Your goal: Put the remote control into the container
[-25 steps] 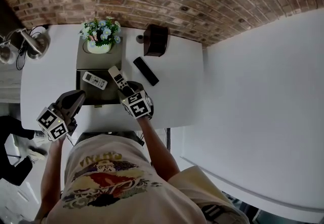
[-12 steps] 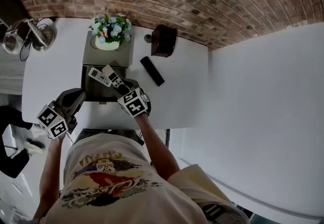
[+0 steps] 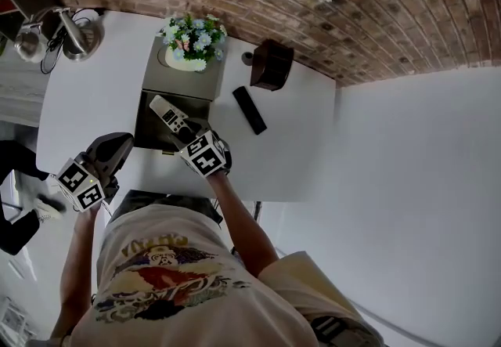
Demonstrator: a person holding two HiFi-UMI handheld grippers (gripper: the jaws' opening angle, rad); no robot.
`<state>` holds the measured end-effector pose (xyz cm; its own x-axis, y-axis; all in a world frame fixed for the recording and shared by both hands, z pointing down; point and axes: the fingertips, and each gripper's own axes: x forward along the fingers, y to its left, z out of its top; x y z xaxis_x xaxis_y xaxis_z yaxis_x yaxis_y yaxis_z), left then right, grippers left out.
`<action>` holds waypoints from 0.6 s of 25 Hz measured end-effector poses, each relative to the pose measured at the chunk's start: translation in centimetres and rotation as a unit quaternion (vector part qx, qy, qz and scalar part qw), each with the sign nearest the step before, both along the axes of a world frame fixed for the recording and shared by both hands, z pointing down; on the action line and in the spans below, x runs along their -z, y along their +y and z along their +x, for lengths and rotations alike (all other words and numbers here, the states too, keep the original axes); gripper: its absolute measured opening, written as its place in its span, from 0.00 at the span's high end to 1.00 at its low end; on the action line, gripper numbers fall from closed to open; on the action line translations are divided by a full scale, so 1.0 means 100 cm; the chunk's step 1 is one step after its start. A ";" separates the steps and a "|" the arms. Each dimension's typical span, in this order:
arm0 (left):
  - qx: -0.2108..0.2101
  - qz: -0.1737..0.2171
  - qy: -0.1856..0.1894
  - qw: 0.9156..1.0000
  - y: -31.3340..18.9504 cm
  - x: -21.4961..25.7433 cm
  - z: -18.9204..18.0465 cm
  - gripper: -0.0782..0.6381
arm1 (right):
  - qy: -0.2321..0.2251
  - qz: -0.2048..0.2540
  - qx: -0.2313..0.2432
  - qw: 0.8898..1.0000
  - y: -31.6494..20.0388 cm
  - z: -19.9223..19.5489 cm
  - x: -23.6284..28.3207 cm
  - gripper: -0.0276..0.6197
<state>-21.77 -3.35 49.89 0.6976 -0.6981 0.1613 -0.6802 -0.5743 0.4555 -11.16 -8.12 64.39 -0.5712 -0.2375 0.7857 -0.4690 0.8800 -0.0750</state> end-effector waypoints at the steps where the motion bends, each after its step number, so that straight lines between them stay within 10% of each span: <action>1: 0.003 -0.001 0.000 1.000 0.002 -0.001 -0.002 0.88 | 0.002 -0.002 0.011 1.000 0.002 -0.004 -0.003 0.64; 15: 0.054 -0.020 -0.003 0.998 0.028 -0.015 -0.036 0.88 | 0.044 -0.036 0.110 0.992 0.023 -0.029 -0.047 0.64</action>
